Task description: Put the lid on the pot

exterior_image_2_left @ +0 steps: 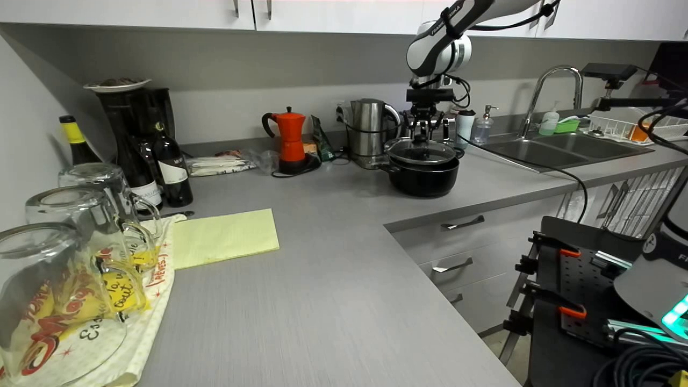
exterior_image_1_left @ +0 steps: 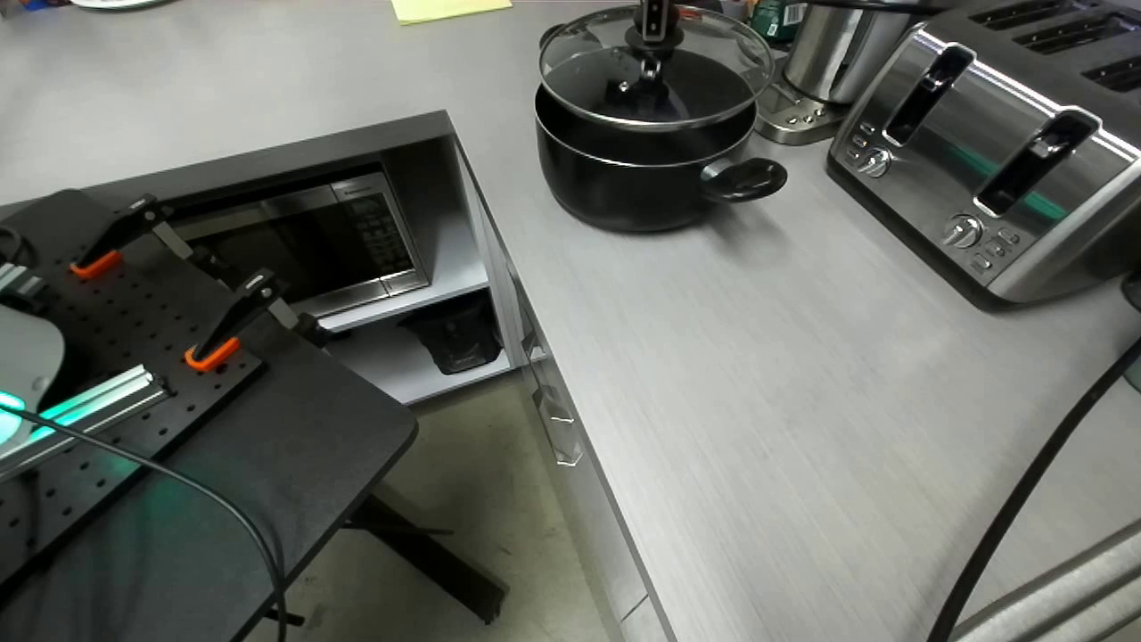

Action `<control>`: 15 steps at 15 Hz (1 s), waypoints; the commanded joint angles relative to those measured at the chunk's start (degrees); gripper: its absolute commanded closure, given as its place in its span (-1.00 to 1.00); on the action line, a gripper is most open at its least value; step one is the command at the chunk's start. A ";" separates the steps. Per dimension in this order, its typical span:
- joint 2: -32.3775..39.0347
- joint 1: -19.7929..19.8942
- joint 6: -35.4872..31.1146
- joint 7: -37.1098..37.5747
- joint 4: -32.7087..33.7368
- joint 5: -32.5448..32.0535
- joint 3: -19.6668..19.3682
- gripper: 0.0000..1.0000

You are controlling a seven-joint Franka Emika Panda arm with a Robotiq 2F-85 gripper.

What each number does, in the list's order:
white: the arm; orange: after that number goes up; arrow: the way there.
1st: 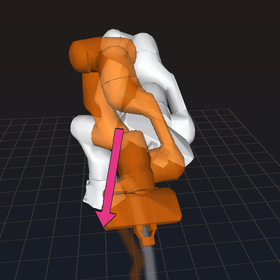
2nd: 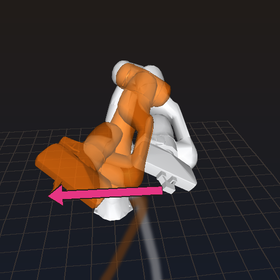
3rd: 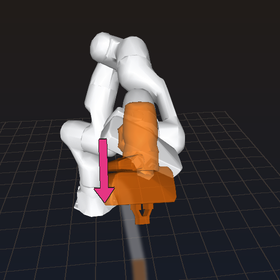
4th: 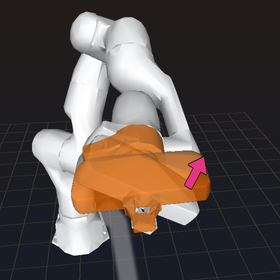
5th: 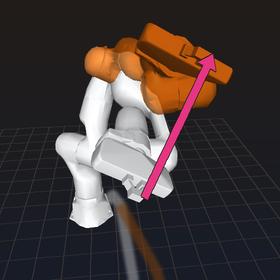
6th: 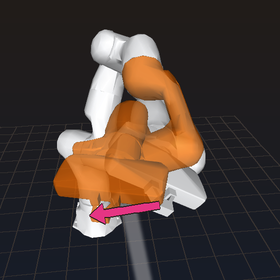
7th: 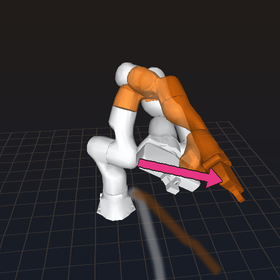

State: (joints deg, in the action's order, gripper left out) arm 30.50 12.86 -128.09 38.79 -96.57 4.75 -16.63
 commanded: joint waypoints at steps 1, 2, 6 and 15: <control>-0.51 -1.46 1.09 2.19 0.81 -2.31 -1.15 0.50; -0.49 -1.53 0.99 2.30 0.73 -2.58 -1.10 0.50; 0.19 -1.70 1.05 2.26 0.94 -2.78 -0.83 0.50; 1.38 -1.82 1.06 1.92 0.79 -2.38 -0.82 0.50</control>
State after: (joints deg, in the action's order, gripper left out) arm 32.25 11.57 -128.09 39.51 -96.68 3.02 -16.72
